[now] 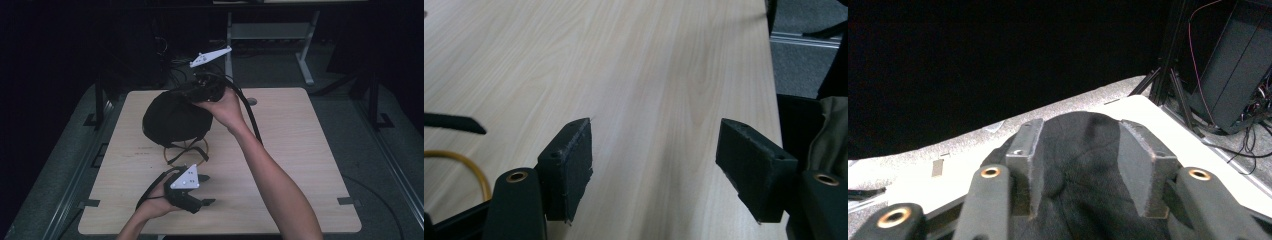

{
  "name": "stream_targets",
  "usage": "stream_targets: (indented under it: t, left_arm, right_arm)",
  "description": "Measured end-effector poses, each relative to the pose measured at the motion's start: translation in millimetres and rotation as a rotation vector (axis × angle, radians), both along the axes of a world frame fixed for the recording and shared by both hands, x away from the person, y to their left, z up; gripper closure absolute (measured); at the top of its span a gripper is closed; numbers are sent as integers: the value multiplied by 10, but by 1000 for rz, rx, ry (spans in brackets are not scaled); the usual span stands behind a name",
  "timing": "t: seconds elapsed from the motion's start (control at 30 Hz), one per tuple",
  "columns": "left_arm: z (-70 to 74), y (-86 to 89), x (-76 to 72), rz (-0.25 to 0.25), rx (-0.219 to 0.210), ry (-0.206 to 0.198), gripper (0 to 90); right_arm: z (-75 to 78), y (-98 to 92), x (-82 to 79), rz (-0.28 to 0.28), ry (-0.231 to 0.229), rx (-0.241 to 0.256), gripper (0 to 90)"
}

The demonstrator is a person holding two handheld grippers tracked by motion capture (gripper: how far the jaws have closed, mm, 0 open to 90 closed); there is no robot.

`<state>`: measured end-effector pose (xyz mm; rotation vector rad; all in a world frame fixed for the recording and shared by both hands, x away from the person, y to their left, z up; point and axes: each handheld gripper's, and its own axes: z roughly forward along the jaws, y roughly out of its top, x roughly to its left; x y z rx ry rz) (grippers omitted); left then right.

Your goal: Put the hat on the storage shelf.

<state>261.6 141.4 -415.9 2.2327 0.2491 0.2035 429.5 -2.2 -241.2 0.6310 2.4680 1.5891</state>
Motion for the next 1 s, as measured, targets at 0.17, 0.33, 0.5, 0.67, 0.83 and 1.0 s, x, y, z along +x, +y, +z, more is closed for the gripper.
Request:
stream_targets:
  t: [0.17, 0.33, 0.5, 0.67, 0.83, 1.0]
  left_arm:
    - [-7, 15, 15, 15, -8, 0, 295]
    - [-5, 10, 19, 25, -4, -16, 291]
    - [4, 15, 24, 48, -26, -28, 289]
    - [2, 28, 36, 53, -33, -22, 288]
    - [2, 26, 40, 54, -36, -13, 287]
    - [4, 31, 41, 57, -39, -9, 288]
  right_arm:
    - [-16, -139, -13, -6, 8, 0, 479]
    - [-23, -292, -21, -22, 14, 7, 452]
    - [-22, -433, -31, -42, 27, 14, 427]
    - [2, -543, -33, -35, 36, 13, 405]
    - [23, -614, -43, -36, 33, 9, 401]
    - [20, -667, -46, -38, 40, 13, 399]
